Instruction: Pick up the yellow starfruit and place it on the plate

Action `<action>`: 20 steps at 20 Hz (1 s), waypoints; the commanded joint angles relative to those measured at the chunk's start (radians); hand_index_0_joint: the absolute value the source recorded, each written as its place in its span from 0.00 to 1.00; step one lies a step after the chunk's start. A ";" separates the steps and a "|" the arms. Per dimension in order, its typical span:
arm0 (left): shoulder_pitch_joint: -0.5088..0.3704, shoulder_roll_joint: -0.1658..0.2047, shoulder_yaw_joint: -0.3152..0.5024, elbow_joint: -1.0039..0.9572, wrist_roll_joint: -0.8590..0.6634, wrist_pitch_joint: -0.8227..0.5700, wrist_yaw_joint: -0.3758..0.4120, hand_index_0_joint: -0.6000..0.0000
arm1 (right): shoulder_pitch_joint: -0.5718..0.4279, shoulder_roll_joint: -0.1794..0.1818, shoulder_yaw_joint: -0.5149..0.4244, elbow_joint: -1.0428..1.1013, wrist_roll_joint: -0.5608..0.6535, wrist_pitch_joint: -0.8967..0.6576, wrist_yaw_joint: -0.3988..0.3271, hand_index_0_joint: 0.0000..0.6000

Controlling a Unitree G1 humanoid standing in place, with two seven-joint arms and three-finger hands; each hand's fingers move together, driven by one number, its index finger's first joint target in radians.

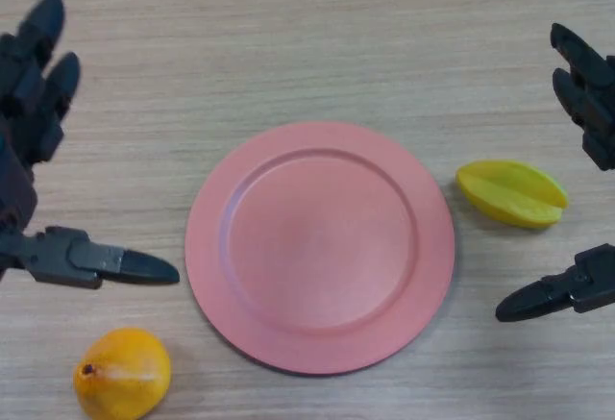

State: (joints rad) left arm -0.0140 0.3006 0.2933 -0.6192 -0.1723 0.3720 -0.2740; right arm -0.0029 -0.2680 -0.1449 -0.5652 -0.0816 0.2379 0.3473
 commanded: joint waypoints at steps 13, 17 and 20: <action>-0.005 0.022 0.047 0.029 -0.016 -0.141 0.019 1.00 | -0.136 -0.052 -0.017 0.077 0.013 -0.104 -0.097 0.00; -0.049 0.038 0.034 0.048 -0.024 -0.164 0.055 1.00 | -0.217 -0.070 0.011 0.318 -0.052 -0.221 -0.111 0.00; -0.055 0.032 0.014 0.046 -0.020 -0.198 0.083 1.00 | -0.272 -0.091 0.011 0.508 -0.085 -0.322 -0.140 0.00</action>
State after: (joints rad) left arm -0.0396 0.2942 0.2620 -0.5270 -0.1746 0.3197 -0.2174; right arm -0.2351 -0.3143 -0.0724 0.0463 -0.1678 0.0600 0.2550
